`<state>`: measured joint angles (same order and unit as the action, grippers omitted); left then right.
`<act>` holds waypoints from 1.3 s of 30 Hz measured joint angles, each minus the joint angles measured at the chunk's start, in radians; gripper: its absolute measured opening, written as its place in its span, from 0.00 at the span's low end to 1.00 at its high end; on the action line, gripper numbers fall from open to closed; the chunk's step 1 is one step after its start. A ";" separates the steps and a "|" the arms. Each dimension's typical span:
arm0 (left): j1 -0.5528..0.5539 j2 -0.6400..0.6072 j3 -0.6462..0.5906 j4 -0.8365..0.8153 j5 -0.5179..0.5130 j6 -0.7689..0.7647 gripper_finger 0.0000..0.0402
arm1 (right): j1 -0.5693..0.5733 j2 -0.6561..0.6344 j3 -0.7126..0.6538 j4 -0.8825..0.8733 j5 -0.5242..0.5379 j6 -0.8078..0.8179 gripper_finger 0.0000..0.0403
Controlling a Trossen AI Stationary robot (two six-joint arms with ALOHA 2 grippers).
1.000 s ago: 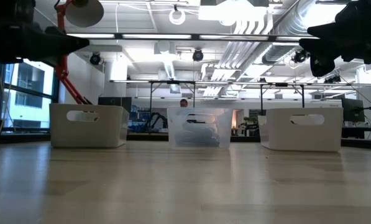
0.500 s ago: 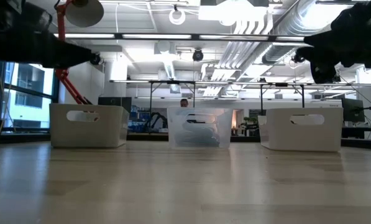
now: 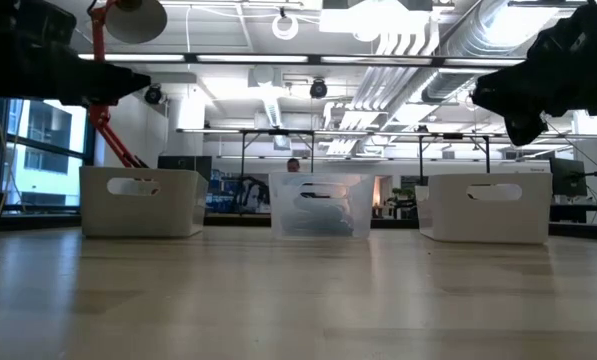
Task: Pick and place items into bin
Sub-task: Return to Home Position
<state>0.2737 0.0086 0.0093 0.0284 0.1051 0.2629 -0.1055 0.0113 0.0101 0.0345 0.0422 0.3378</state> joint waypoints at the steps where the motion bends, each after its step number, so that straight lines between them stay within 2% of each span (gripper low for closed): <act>1: 0.000 0.000 0.000 0.000 0.000 0.002 0.59 | 0.005 0.000 0.000 -0.001 0.001 -0.002 0.35; 15: 0.000 0.069 0.000 -0.002 0.002 -0.006 0.59 | 0.023 0.001 0.000 -0.008 0.006 -0.024 0.35; 22: 0.000 0.068 0.000 0.022 0.084 -0.029 0.59 | 0.023 0.001 0.000 -0.010 0.004 -0.024 0.35; 26: 0.001 0.035 0.000 0.076 0.073 -0.058 0.59 | 0.023 0.002 -0.001 -0.010 0.005 0.022 0.35; 29: -0.002 0.000 0.001 0.072 0.152 -0.060 0.59 | 0.023 0.002 -0.001 -0.010 0.005 0.027 0.35; 31: -0.021 -0.002 0.001 0.066 0.161 -0.059 0.59 | 0.023 0.002 -0.001 -0.010 0.005 0.026 0.35; 33: -0.056 -0.002 0.000 0.056 0.110 -0.058 0.59 | 0.023 0.002 -0.001 -0.010 0.006 0.024 0.35; 39: -0.196 -0.002 0.000 0.040 -0.140 -0.016 0.59 | 0.023 0.002 -0.001 -0.010 0.008 0.021 0.35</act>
<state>0.0781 0.0067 0.0097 0.0685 -0.0352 0.2474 -0.0830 0.0128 0.0090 0.0242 0.0498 0.3592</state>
